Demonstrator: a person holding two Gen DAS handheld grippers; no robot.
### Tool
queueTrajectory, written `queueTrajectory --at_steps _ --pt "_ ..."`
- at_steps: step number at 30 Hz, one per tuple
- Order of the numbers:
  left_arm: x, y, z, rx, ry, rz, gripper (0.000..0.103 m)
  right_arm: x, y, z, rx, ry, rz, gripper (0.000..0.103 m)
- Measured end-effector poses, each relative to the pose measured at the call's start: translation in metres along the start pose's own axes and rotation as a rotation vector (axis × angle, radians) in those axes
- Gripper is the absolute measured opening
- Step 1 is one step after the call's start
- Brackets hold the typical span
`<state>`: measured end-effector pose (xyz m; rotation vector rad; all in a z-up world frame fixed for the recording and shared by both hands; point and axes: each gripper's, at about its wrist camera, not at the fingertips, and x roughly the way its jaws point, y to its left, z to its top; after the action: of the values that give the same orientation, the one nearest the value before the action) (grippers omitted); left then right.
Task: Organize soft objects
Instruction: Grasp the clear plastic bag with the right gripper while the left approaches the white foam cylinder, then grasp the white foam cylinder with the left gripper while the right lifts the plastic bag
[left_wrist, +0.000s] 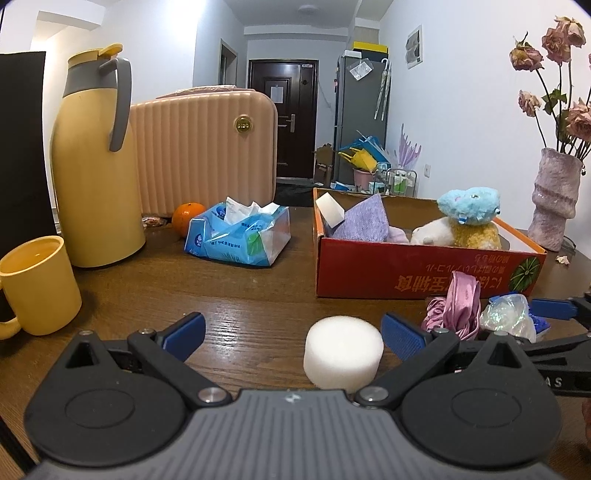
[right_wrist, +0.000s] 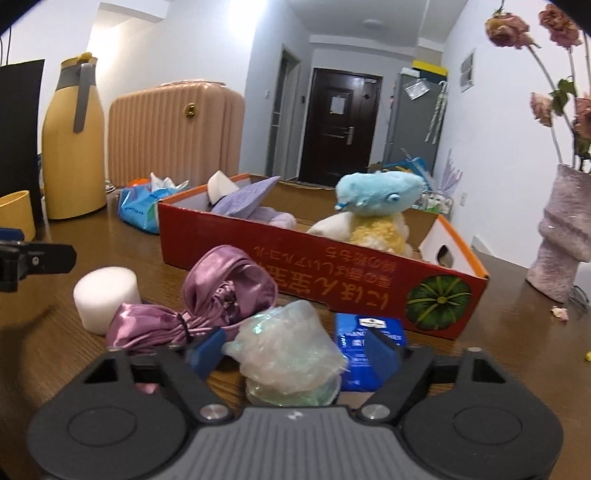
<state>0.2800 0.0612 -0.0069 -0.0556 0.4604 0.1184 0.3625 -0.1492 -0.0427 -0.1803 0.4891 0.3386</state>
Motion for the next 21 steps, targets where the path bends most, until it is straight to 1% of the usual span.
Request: queueTrajectory --at_steps 2,5,9,13,18,21 --pt "0.001 0.0 0.0 0.001 0.005 0.001 0.103 0.004 -0.002 0.001 0.005 0.012 0.026 0.052" --pt "0.002 0.0 -0.001 0.001 0.009 0.0 0.103 0.004 -0.006 0.0 0.029 0.017 0.043 0.04" --pt "0.003 0.0 -0.001 0.0 0.01 -0.001 0.103 -0.001 -0.006 -0.002 0.031 -0.01 0.041 0.036" --pt "0.003 0.001 -0.001 -0.003 0.009 -0.003 0.103 -0.012 -0.005 -0.003 0.032 -0.063 0.032 0.033" --pt "0.004 0.001 -0.001 -0.007 0.013 -0.003 0.103 -0.026 -0.011 0.0 0.059 -0.148 0.005 0.033" --pt "0.005 0.002 0.0 -0.011 0.016 -0.002 0.103 -0.031 -0.02 0.001 0.094 -0.183 -0.017 0.033"
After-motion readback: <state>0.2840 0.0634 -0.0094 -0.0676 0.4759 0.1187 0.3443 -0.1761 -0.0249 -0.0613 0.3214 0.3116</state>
